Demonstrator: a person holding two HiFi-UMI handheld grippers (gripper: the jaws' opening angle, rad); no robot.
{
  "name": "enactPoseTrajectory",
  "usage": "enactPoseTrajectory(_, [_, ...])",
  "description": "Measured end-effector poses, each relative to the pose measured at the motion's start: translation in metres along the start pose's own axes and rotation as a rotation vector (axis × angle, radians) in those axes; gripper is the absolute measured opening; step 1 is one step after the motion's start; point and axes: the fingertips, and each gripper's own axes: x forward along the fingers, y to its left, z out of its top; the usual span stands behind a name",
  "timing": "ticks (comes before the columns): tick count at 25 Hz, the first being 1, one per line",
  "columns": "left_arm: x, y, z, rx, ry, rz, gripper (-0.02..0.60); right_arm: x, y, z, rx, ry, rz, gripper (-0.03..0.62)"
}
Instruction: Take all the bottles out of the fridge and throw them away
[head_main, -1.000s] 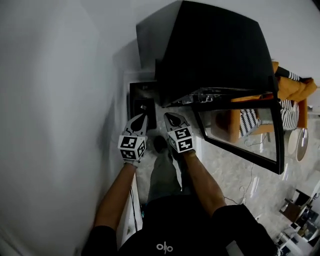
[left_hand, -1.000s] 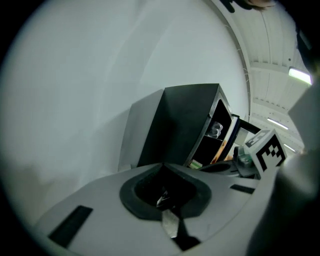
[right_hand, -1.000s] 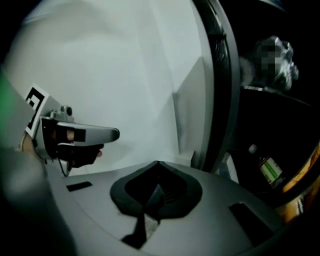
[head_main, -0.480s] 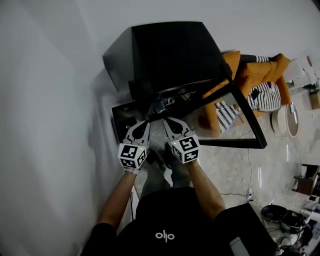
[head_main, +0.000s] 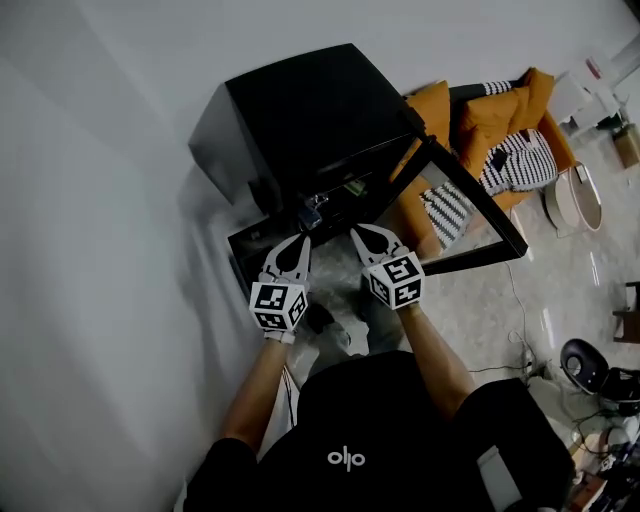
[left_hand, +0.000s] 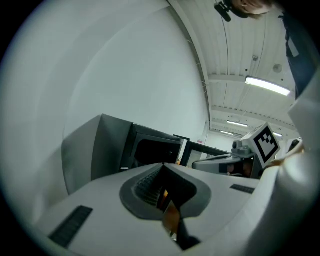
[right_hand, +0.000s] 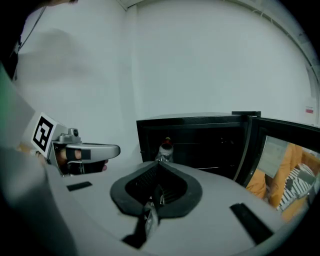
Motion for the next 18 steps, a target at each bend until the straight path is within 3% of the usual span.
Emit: enactPoseTrajectory(18, [0.013,-0.038,0.027,0.068,0.007,-0.042,0.006,-0.011,-0.019,0.026,0.004,-0.061,-0.005,0.009])
